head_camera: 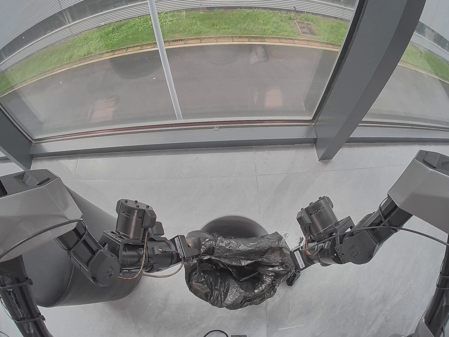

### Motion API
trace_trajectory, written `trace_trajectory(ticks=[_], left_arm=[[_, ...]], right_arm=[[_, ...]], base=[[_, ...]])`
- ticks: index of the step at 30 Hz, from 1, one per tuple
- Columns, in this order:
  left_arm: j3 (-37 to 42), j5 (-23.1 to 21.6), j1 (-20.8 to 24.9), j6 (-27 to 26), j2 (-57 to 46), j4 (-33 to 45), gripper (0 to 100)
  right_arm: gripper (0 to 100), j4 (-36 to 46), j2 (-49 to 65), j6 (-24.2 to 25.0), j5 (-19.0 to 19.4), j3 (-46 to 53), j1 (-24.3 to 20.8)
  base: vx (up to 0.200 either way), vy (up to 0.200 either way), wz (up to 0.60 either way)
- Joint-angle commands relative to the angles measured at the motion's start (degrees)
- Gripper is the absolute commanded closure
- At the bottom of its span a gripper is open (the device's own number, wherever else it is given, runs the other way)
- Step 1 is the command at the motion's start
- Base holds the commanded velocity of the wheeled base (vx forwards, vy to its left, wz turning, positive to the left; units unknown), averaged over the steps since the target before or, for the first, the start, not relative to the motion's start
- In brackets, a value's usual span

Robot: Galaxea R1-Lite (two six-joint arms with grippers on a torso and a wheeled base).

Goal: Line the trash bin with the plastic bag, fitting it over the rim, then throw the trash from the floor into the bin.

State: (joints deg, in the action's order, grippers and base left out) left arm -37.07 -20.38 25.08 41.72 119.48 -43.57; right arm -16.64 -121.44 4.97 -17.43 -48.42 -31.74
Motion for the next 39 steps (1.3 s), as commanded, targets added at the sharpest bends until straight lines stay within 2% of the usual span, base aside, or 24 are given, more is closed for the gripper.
trace_trajectory(ticks=[1,4,8,16,26,35,37,39], left_arm=[[-0.02,-0.01,-0.03,0.03,-0.12,-0.02,100],[-0.11,-0.01,-0.2,-0.06,-0.48,-0.02,100],[-0.9,0.08,-0.2,0.03,-0.48,-0.02,100],[-1.69,0.26,-0.2,0.12,-0.12,-0.02,100],[-2.65,0.17,-1.7,-0.06,-0.12,-0.02,100],[-6.26,-0.27,-3.81,-0.23,0.84,0.15,100],[-7.23,-0.36,-3.98,-0.23,1.11,0.24,100],[-8.9,-0.36,-4.25,-0.76,2.51,0.24,100]], right_arm=[[0,-1.47,1.3,0.04,0.03,-1.85,-0.51],[0,-1.64,3.23,-0.4,0.12,-5.9,-1.65],[0,2.67,2.61,-0.32,0.12,-10.29,-4.38],[0,3.19,-0.99,0.21,0.12,-11.52,-8.07],[0,3.19,-3.71,0.04,0.03,-13.98,-8.07],[0,3.1,-10.13,0.04,-0.15,-22.95,-6.75],[0,2.93,-11.1,0.3,-0.67,-25.23,-6.4],[0,1.26,-11.98,1.53,-4.28,-28.66,-5.78]], base=[[0.0,0.0,0.0],[0.0,0.0,0.0],[0.0,0.0,0.0],[0.0,0.0,0.0],[0.0,0.0,0.0],[0.0,0.0,0.0],[0.0,0.0,0.0],[0.0,0.0,0.0]])
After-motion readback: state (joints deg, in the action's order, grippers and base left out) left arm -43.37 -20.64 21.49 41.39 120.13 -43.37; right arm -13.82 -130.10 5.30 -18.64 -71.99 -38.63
